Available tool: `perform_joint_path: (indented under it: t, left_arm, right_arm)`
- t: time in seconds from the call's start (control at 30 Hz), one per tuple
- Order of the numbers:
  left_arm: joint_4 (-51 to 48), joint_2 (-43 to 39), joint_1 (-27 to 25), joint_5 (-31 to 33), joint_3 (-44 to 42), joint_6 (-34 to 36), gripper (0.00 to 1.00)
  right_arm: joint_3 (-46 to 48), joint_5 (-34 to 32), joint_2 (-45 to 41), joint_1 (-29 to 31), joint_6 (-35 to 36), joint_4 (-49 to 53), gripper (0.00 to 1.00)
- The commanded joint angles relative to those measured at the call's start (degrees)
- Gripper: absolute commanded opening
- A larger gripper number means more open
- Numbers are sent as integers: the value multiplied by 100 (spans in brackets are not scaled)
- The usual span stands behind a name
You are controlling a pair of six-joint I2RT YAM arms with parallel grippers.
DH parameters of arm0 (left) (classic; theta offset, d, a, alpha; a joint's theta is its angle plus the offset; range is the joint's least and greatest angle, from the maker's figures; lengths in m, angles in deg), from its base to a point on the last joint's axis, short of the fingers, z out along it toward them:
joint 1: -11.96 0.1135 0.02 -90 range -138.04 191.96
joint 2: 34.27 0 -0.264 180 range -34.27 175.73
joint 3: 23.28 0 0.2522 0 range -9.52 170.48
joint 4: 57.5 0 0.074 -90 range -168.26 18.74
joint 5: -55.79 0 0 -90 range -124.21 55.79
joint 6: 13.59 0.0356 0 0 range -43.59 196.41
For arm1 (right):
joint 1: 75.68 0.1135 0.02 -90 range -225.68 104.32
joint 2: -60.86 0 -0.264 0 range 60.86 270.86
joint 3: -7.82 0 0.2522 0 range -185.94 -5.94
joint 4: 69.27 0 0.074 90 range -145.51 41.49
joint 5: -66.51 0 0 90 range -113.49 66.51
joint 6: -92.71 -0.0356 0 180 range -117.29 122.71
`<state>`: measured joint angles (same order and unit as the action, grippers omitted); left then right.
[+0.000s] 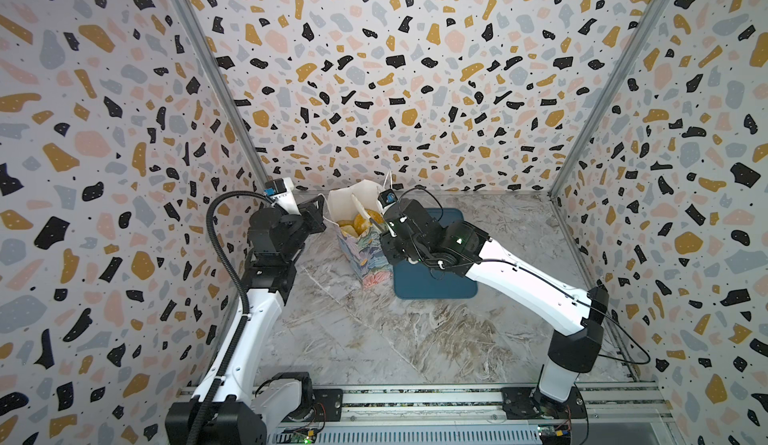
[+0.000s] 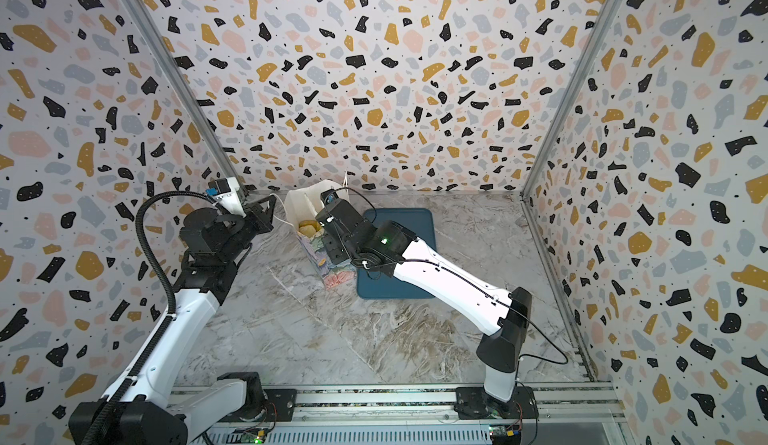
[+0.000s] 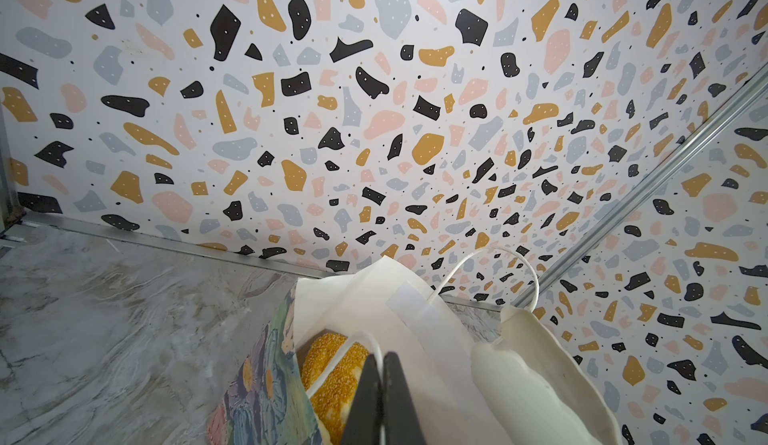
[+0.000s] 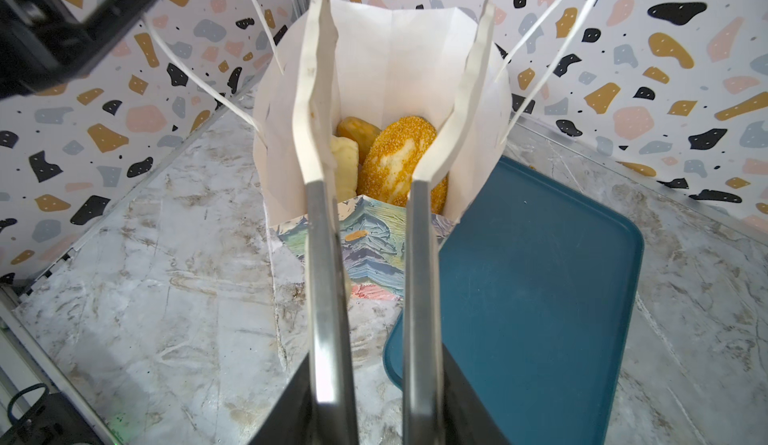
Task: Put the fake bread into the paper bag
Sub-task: 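Withdraw the empty tongs with the right gripper away from the bag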
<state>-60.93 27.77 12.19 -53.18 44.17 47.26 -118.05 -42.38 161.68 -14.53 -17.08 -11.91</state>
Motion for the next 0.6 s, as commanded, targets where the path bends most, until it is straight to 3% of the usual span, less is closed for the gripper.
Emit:
perform_joint_path:
  t: [0.0, 0.57]
  left_arm:
    - [196, -130, -23, 53, 36, 139, 0]
    - [154, -140, -23, 190, 21, 199, 0]
  right_arm:
    - [110, -140, -424, 35, 40, -456, 41]
    - [2031, -557, -1815, -155, 123, -1582, 41]
